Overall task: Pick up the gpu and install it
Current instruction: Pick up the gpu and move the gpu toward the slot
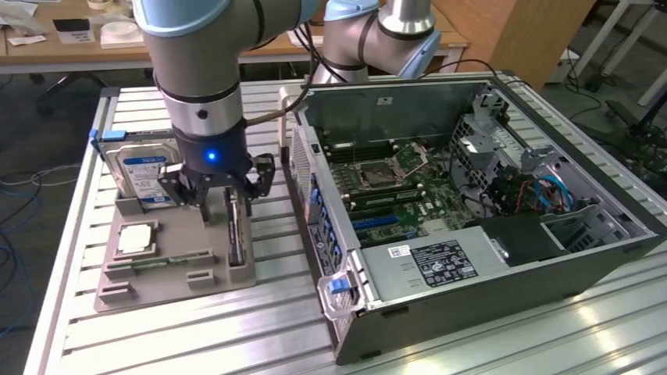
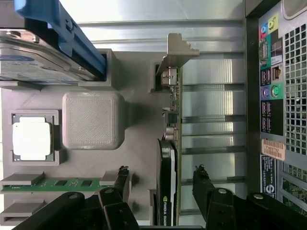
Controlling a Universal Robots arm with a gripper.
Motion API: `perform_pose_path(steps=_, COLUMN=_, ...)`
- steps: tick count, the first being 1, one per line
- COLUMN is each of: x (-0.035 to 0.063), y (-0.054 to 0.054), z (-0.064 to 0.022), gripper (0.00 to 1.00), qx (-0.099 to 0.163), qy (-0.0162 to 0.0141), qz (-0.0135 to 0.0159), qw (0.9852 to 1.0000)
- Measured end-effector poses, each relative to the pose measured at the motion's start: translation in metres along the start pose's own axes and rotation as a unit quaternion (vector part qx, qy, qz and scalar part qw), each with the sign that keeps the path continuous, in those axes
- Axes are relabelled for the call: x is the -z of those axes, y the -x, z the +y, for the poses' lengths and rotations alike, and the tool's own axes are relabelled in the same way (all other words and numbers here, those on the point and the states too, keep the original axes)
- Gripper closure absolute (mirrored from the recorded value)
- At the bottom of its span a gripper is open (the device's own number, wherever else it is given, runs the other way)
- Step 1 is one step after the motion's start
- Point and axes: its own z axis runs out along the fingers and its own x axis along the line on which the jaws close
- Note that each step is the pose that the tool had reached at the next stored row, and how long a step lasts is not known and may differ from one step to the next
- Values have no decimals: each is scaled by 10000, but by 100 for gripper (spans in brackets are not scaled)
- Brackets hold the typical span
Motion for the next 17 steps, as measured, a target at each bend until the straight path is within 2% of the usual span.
perform_pose_path(steps=17, x=-310, y=33, z=-5, gripper=35, qx=-31, qy=-8, qz=-1, qw=10000)
